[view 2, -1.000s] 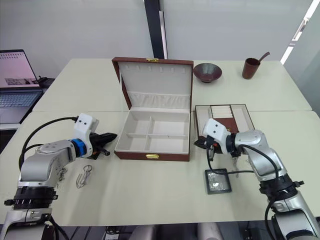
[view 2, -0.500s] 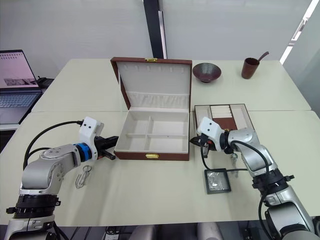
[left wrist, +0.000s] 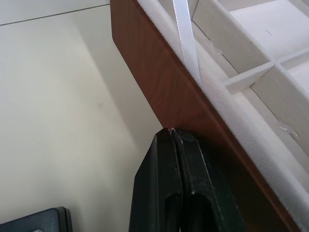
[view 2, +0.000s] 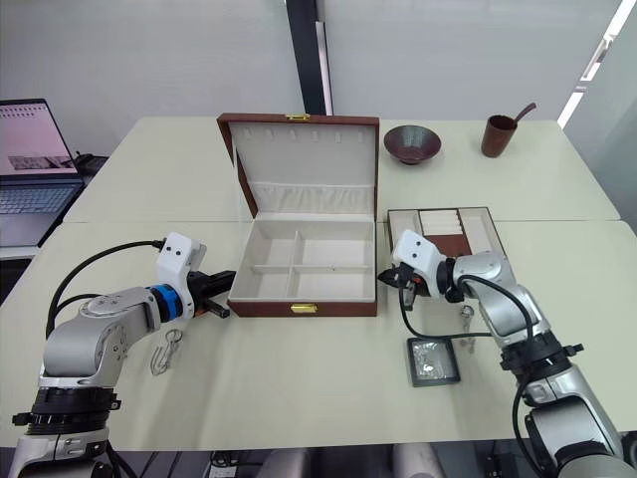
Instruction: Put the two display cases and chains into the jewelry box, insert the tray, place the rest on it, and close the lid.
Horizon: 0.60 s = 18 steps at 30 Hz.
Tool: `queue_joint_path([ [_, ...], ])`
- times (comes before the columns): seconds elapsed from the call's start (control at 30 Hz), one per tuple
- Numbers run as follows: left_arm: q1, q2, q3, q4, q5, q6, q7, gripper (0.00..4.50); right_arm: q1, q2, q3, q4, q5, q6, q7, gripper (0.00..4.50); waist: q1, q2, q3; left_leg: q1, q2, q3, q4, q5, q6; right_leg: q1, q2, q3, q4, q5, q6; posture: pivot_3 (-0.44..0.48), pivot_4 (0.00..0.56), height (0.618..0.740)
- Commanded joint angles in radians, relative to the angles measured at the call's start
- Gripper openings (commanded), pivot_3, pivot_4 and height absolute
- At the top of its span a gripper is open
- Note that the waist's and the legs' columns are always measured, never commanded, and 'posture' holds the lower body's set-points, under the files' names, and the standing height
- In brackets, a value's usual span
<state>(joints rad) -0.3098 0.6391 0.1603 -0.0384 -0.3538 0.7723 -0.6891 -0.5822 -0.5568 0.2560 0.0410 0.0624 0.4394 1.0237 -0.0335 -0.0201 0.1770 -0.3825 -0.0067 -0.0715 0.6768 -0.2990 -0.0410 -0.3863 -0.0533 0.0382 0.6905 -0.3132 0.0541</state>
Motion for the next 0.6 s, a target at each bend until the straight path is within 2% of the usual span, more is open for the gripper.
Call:
queue_joint_path([
  [0.03,0.003,0.049,0.047,-0.015,-0.008,-0.026,-0.013,0.0,-0.017,-0.042,-0.053,-0.05,0.026,-0.002,0.008,0.01,0.0,0.0,0.0,0.0,0.0,0.0,0.0,0.0,0.0,0.0,0.0,0.0,0.0,0.0,0.0,0.0,0.15,0.74],
  [0.27,0.071,0.144,0.128,0.003,-0.014,-0.126,-0.08,0.0,-0.005,-0.105,-0.134,-0.056,0.082,-0.02,0.018,0.01,0.0,0.0,0.0,0.0,0.001,0.0,0.0,0.0,0.0,0.0,0.0,0.0,-0.001,0.0,0.0,0.0,0.15,0.74],
  [0.37,0.205,0.236,0.262,-0.03,-0.031,-0.228,-0.197,0.0,0.056,-0.199,-0.216,-0.091,0.122,-0.045,0.066,0.01,0.0,0.0,0.0,-0.001,0.001,0.0,-0.001,0.0,0.0,0.0,-0.001,0.0,-0.002,0.0,0.0,0.0,0.15,0.74],
  [0.5,0.427,0.359,0.497,0.055,-0.052,-0.272,-0.362,0.0,0.176,-0.357,-0.344,-0.093,0.153,-0.07,0.119,0.01,0.002,0.0,0.001,-0.002,0.001,0.0,-0.004,-0.001,0.001,-0.001,-0.002,0.0,-0.008,0.0,0.0,0.0,0.15,0.74],
  [0.6,0.541,0.407,0.626,0.167,-0.046,-0.321,-0.444,0.53,0.272,-0.453,-0.416,-0.078,0.163,-0.098,0.161,0.0,0.002,0.001,0.001,-0.001,0.001,0.002,-0.009,-0.001,0.001,-0.001,-0.002,0.0,-0.01,0.0,0.0,0.0,0.15,0.74],
])
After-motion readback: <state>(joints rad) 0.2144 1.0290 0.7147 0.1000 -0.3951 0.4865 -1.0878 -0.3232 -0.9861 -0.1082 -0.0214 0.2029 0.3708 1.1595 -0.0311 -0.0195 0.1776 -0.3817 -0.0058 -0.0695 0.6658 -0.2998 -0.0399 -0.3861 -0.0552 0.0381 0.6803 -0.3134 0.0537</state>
